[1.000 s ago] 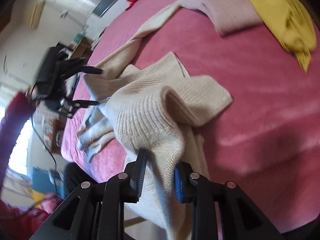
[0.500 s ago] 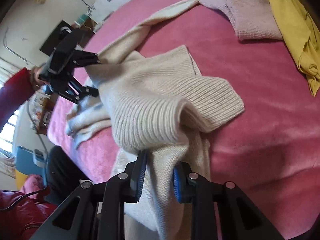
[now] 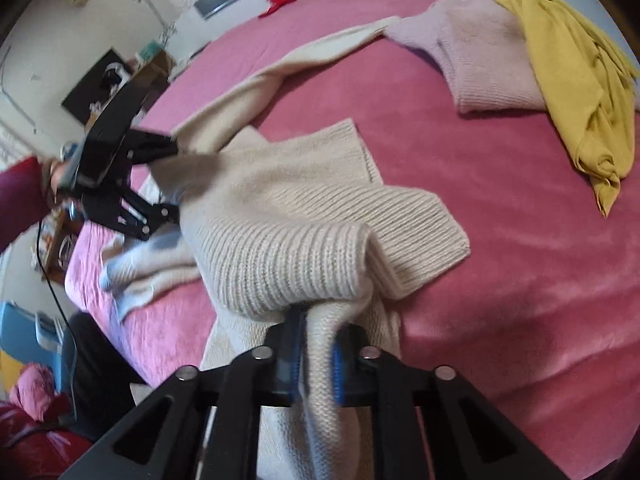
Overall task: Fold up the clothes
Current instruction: 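Lift the cream sweater high with both tools gripping its edges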
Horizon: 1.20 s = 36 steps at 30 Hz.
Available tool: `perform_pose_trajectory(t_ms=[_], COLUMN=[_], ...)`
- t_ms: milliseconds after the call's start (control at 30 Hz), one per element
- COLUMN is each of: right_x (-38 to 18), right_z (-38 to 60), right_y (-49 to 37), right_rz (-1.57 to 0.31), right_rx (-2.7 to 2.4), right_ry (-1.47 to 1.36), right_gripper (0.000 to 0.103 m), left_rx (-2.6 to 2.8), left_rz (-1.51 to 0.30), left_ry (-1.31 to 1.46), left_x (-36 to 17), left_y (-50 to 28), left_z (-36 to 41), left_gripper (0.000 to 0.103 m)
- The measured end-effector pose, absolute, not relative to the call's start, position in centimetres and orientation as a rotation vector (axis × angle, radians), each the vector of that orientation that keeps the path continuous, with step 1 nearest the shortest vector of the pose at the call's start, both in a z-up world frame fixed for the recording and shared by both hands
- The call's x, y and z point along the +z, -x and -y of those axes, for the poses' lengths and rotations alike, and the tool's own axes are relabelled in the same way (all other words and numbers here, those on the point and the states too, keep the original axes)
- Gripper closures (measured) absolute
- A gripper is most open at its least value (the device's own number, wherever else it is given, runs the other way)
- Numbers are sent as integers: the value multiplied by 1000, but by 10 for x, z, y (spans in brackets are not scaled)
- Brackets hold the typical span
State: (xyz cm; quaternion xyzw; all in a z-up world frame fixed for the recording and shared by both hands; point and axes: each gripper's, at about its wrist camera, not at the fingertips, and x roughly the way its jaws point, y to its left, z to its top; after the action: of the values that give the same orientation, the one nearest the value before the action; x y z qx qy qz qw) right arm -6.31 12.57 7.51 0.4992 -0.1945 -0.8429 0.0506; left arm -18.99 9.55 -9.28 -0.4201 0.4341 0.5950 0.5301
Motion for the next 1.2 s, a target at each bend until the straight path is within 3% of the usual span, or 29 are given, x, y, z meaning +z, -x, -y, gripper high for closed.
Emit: perform_pose_trajectory(t_ms=[200, 333, 533, 767, 967, 1200], right_x=[75, 81, 120, 185, 273, 392], right_z=[-109, -105, -116, -131, -120, -99], right_y=[64, 65, 44, 32, 53, 78], right_rz=[453, 439, 327, 291, 38, -66], right_rx=[-2583, -2586, -2795, -2982, -3169, -3253], right_ry=[-1556, -1579, -1481, -1260, -918, -460], right_gripper=[100, 100, 100, 101, 101, 101], left_rx=[1522, 1564, 1688, 1857, 2060, 2224], left_rz=[-1076, -1046, -870, -715, -565, -406], left_ry=[836, 857, 825, 710, 509, 280], left_x=[-95, -93, -42, 29, 131, 250], left_y=[164, 157, 163, 158, 173, 144], left_z=[-86, -85, -61, -32, 10, 73], left_gripper=[80, 83, 84, 86, 86, 86])
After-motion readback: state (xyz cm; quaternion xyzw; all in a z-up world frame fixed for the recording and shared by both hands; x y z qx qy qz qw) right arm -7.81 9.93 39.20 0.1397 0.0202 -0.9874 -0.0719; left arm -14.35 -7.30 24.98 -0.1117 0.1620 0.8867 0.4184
